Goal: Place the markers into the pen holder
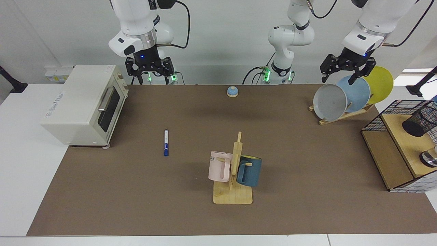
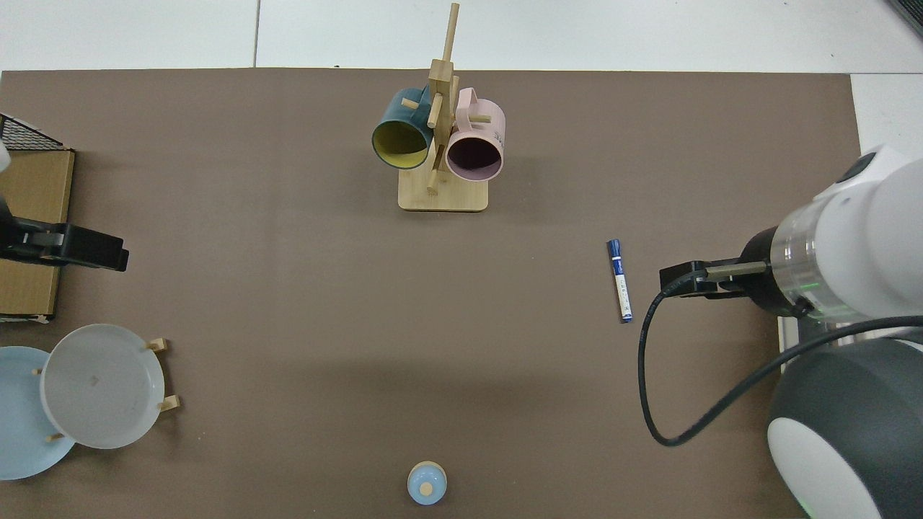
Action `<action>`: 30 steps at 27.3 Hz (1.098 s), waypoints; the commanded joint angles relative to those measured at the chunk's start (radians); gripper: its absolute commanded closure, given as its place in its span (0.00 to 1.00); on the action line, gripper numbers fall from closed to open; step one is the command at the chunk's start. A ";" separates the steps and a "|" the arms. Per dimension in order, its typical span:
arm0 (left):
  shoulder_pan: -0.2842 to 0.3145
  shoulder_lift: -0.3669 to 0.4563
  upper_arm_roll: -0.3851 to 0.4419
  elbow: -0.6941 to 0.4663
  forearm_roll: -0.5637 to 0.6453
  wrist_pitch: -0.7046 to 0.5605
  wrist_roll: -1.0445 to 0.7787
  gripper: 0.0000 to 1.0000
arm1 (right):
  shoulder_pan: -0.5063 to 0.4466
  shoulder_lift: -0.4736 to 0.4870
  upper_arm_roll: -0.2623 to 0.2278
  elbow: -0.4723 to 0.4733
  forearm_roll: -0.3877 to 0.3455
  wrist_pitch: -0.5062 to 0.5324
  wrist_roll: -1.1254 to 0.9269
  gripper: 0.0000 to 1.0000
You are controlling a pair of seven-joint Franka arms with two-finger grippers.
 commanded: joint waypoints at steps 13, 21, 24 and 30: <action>0.006 -0.022 -0.001 -0.025 -0.001 -0.005 -0.003 0.00 | -0.016 0.039 -0.001 -0.185 0.011 0.252 -0.033 0.00; 0.006 -0.030 -0.001 -0.034 -0.004 -0.007 0.000 0.00 | -0.007 0.131 -0.001 -0.238 0.011 0.387 -0.016 0.00; 0.006 -0.030 -0.001 -0.034 -0.004 -0.007 -0.002 0.00 | -0.005 0.163 -0.001 -0.261 0.009 0.453 -0.017 0.00; 0.006 -0.050 -0.001 -0.065 -0.012 -0.005 0.002 0.00 | -0.007 0.212 -0.001 -0.330 0.008 0.583 -0.017 0.00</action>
